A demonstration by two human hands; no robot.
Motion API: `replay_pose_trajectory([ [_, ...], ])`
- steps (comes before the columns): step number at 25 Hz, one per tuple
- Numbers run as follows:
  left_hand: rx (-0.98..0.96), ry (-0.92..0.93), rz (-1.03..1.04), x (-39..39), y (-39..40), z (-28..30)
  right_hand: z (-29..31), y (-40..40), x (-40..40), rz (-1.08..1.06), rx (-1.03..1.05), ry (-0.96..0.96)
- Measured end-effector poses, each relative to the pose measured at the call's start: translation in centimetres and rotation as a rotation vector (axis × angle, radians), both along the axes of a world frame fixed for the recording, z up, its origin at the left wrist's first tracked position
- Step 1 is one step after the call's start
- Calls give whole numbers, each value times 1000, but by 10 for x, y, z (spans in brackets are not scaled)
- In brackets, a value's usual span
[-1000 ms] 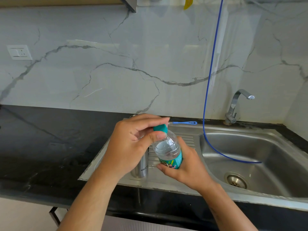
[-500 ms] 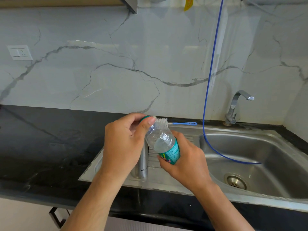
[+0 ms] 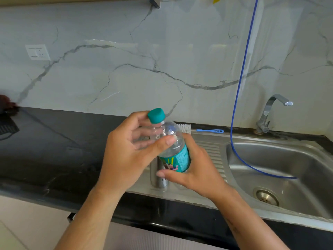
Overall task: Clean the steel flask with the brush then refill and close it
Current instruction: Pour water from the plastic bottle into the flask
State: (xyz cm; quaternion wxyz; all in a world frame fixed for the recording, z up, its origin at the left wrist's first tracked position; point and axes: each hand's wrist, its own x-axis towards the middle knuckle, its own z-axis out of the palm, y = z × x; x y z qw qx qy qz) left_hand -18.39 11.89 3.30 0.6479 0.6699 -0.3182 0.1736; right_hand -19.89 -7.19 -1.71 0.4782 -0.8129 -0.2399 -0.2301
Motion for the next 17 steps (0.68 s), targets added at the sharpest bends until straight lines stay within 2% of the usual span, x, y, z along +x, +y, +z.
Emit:
replay_pose_trajectory([
  [2,-65,-19,46,1,20,7,-8,-4,3,89,40,16],
  [3,-69,-33,98,4,31,11,-15,-9,9,65,83,21],
  [6,39,-62,315,24,66,17,-53,-30,37,-225,153,28],
  [9,123,-15,509,55,85,6,-93,-44,60,-458,37,60],
  [17,179,134,739,151,109,-33,-114,-51,64,-475,-5,97],
])
